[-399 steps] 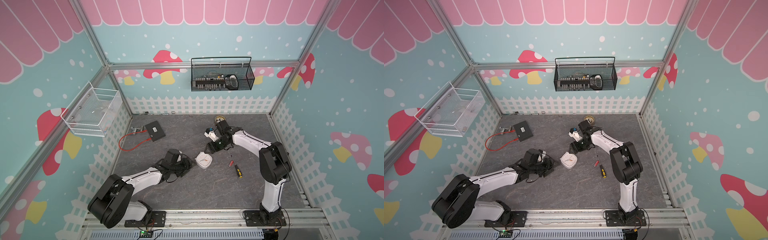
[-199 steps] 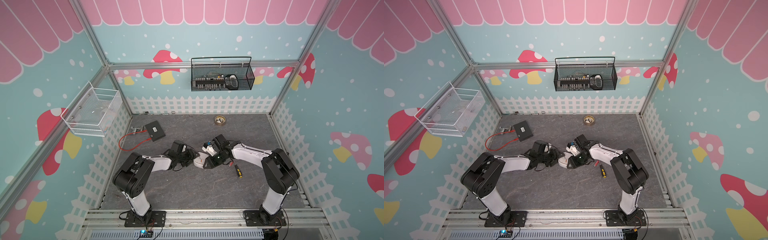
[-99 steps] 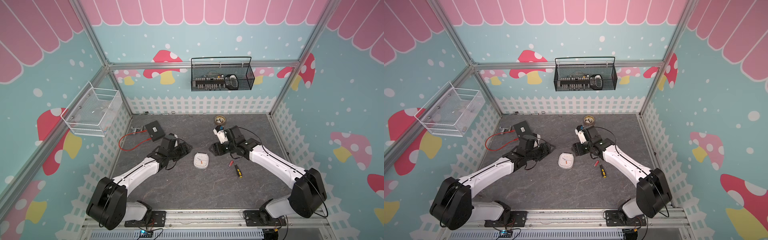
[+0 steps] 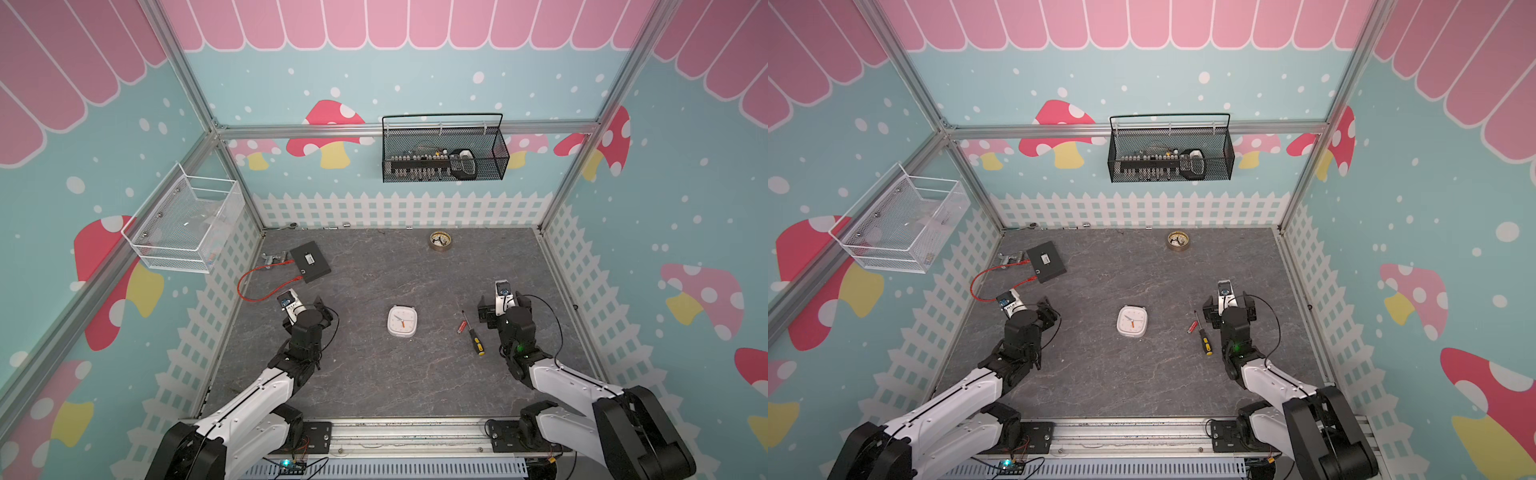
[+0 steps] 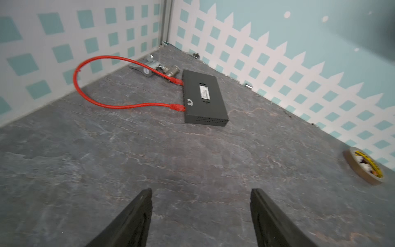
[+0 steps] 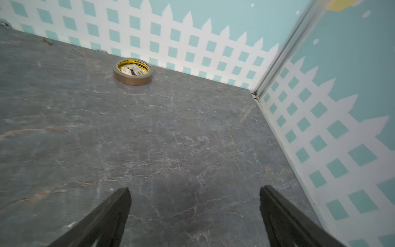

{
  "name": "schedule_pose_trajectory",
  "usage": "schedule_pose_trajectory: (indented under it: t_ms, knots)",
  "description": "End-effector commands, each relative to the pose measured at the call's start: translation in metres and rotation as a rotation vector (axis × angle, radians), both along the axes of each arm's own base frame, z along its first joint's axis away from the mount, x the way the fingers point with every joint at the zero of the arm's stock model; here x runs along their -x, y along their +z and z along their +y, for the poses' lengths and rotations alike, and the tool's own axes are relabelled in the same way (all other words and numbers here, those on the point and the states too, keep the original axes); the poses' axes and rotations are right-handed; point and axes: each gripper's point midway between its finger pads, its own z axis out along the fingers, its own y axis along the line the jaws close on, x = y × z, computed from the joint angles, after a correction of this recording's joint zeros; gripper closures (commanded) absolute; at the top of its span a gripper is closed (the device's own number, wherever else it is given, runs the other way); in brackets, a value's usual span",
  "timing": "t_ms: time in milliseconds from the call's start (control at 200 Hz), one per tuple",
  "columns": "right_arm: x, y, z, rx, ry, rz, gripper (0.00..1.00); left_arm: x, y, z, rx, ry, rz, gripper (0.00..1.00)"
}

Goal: Remove the battery from the alarm
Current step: Reset both arms

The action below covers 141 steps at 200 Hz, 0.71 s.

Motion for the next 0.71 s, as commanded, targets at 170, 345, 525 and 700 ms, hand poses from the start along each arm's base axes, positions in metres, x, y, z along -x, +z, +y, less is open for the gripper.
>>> schedule_pose_trajectory:
  t_ms: [170,345,525,700]
  knots:
    - [-0.012,0.032,-0.028,-0.037,-0.034,-0.265,0.01,0.0,0.039,0.028,-0.155,0.067,-0.233,0.25]
    - [-0.012,0.017,-0.03,-0.079,0.02,-0.253,0.01,-0.003,0.029,0.045,-0.193,0.048,-0.268,0.25]
    - [-0.022,0.014,-0.024,-0.067,0.06,-0.233,0.01,-0.022,0.029,0.055,-0.14,-0.007,-0.322,0.26]
    - [-0.025,0.011,-0.026,-0.082,0.057,-0.207,0.01,-0.042,0.025,0.03,-0.213,-0.138,-0.299,0.27]
